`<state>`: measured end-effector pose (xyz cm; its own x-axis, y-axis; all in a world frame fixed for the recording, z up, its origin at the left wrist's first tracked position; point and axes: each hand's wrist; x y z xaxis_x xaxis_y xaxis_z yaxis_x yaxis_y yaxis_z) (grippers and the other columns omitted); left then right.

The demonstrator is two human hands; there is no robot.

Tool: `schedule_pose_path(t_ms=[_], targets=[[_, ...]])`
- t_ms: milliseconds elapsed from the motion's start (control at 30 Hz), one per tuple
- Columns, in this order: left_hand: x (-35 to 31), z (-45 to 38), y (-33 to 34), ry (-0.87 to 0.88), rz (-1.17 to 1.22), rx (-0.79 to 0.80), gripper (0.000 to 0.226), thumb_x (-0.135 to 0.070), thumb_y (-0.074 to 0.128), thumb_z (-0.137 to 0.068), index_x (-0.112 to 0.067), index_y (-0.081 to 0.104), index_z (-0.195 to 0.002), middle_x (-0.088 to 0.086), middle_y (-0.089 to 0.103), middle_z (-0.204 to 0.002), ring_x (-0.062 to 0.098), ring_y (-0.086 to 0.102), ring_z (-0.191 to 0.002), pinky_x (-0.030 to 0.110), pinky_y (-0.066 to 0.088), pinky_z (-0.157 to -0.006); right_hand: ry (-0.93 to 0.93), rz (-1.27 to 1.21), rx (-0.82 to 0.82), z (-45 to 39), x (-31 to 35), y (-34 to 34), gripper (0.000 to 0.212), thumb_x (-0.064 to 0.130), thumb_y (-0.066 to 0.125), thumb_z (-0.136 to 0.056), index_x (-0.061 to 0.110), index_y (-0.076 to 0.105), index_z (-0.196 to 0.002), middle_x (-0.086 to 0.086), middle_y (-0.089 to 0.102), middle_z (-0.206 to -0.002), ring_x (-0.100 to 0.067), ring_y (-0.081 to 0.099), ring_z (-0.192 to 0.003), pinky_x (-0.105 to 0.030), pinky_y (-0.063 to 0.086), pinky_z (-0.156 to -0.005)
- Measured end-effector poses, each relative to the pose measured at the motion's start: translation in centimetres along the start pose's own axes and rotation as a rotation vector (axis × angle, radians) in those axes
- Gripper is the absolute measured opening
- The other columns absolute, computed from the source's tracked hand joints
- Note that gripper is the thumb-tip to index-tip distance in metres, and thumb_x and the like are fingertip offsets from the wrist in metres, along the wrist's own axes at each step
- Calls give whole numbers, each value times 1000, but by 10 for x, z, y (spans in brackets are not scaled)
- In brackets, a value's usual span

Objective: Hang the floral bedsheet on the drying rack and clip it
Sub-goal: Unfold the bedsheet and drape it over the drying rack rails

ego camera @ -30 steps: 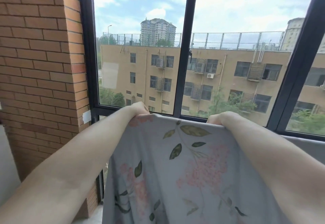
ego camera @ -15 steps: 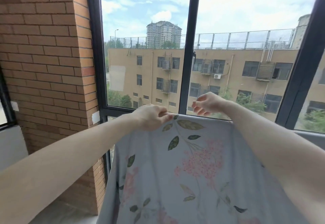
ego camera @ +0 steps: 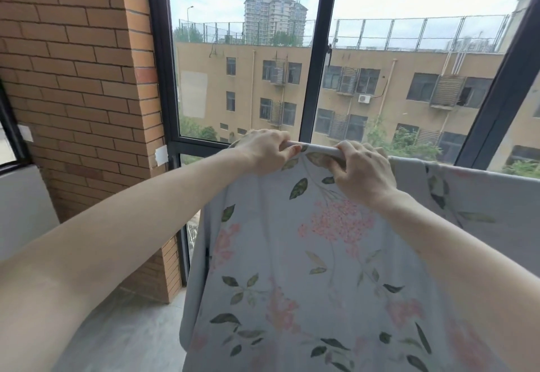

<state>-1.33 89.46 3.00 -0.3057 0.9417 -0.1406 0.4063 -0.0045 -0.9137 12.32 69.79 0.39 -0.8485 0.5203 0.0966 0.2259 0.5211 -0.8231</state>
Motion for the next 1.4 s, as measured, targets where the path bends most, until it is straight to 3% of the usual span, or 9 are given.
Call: schedule_pose_path(t_ms=[133, 233, 300, 434, 534, 734, 867, 1201, 1401], targets=[[18, 14, 6, 0, 326, -90, 24, -42, 51, -105, -27, 62, -120, -6, 61, -120, 16, 59, -109, 38, 48, -95, 34, 21, -35, -3, 10, 2, 40, 59, 38, -102, 26, 55, -88, 3, 64, -91, -24, 58, -90, -41, 37, -86], [48, 33, 3, -159, 627, -333, 17, -23, 55, -104, -22, 63, -120, -3, 61, -117, 8, 61, -102, 17, 47, -79, 48, 13, -55, -5, 14, 5, 44, 61, 37, -102, 25, 53, -83, 4, 60, -84, -24, 56, -86, -42, 38, -86], [76, 50, 4, -338, 619, -436, 21, -17, 53, -102, -21, 67, -118, -2, 63, -112, 14, 60, -101, 21, 44, -77, 58, 16, -66, -5, 14, 5, 45, 61, 37, -102, 24, 53, -82, 4, 59, -83, -23, 55, -86, -42, 38, -87], [128, 78, 21, -568, 365, -53, 27, -21, 55, -98, -24, 67, -122, 3, 65, -120, 22, 56, -105, 31, 42, -86, 63, 15, -58, -5, 14, 5, 46, 61, 37, -102, 24, 53, -81, 4, 57, -80, -23, 55, -84, -43, 39, -87], [138, 83, 32, -536, 212, 168, 18, -30, 60, -98, -27, 72, -111, 3, 69, -116, 20, 61, -95, 28, 45, -73, 60, 22, -61, -4, 13, 7, 45, 61, 36, -102, 25, 52, -81, 4, 60, -81, -23, 56, -83, -43, 40, -88], [139, 74, 29, -528, -29, 101, 18, -40, 58, -97, -36, 75, -103, -8, 73, -105, 20, 67, -92, 28, 51, -71, 65, 29, -48, -4, 15, 6, 45, 62, 35, -102, 25, 52, -82, 3, 63, -85, -22, 56, -86, -43, 41, -91], [137, 51, -2, -560, 121, -75, 22, -25, 53, -95, -29, 71, -83, -2, 75, -89, 15, 66, -75, 27, 44, -63, 57, 35, -35, -6, 14, 3, 45, 62, 35, -102, 25, 52, -83, 3, 65, -87, -22, 57, -85, -44, 42, -90], [79, -60, -83, -607, 858, -517, 26, -12, 48, -93, -27, 69, -85, 3, 72, -105, 28, 71, -101, 42, 64, -84, 68, 53, -16, -10, 15, -4, 48, 63, 31, -101, 26, 55, -81, 6, 57, -77, -22, 55, -78, -42, 40, -82], [46, -108, -74, -555, 672, -368, 23, -25, 53, -97, -26, 72, -110, -2, 70, -116, 23, 64, -107, 30, 53, -99, 101, 46, -9, -18, 17, -8, 57, 61, 31, -103, 23, 62, -75, 1, 60, -72, -26, 57, -74, -38, 38, -70]])
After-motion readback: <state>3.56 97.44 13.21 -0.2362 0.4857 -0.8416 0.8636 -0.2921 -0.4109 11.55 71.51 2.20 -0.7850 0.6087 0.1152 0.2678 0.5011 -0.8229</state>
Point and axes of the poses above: each hand's wrist, its own z-axis away from the middle knuckle, its own y-axis out of the palm, x = y × z
